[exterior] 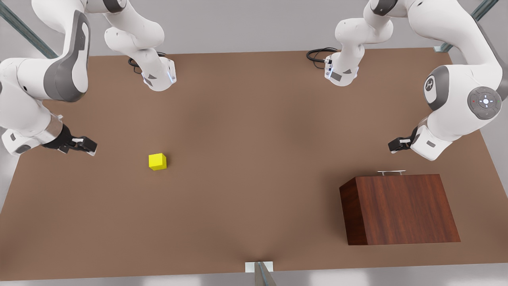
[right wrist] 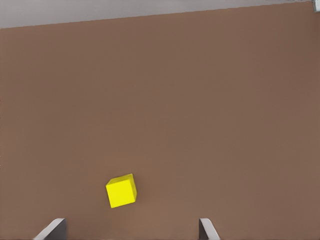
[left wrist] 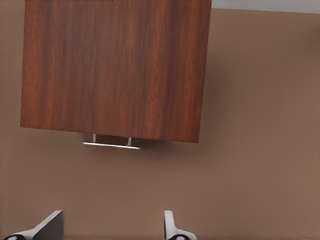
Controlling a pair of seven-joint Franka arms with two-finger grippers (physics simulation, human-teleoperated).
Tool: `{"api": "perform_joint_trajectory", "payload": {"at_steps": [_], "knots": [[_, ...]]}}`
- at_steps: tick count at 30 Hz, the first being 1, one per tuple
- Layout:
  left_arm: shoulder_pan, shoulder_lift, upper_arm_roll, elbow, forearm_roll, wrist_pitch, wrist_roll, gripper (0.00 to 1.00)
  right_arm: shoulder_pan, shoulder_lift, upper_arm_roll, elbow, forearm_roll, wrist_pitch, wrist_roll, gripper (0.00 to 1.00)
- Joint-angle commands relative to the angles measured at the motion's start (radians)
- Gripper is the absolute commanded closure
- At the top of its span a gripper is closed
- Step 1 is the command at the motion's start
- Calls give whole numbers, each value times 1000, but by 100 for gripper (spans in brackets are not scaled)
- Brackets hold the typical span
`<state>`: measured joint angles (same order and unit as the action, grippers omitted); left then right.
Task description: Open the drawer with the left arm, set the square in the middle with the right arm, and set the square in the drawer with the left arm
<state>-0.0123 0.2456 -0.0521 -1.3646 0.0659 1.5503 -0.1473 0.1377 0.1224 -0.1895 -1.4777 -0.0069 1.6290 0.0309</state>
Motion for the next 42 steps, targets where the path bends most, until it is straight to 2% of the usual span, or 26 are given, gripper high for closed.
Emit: {"api": "perform_joint_trajectory", "payload": {"at_steps": [1,2,4,5,8,9,11,14,16,20,26,39,42], "knots": [[0,0,0,-5,5,1,-2,0,-1,-7,18,-12,-1,0,-2,0],[-2,-34,0,-74,5,51,-38,0,-96,-30,123,-42,-4,2,-2,0],[-2,-147,2,-296,3,243,-451,0,-87,-66,128,-147,-5,20,1,0],[-2,-193,3,-398,2,327,-628,0,-95,-89,127,-249,-11,132,0,0],[0,-259,8,-602,0,554,-1069,0,-102,-72,124,-335,-12,213,-8,0],[0,-285,8,-662,0,626,-1138,0,-102,-66,122,-357,-12,221,-61,0],[-2,-290,8,-737,2,732,-1331,0,-104,-53,122,-545,-12,466,-77,0],[-2,-336,8,-883,3,861,-1445,0,-102,-18,122,-630,-13,560,-77,0],[-2,-336,9,-904,3,876,-1489,0,-92,-12,124,-719,-15,658,-91,0],[0,-315,44,-978,23,1001,-1491,0,-59,36,148,-760,-15,698,-92,0],[-2,-244,81,-981,23,1073,-1493,0,-30,171,151,-816,-7,868,-128,0],[2,-166,130,-976,22,1189,-1486,0,-15,172,163,-810,7,853,-103,0],[0,-149,146,-975,22,1205,-1485,0,-15,160,168,-785,7,796,-100,0]]}}
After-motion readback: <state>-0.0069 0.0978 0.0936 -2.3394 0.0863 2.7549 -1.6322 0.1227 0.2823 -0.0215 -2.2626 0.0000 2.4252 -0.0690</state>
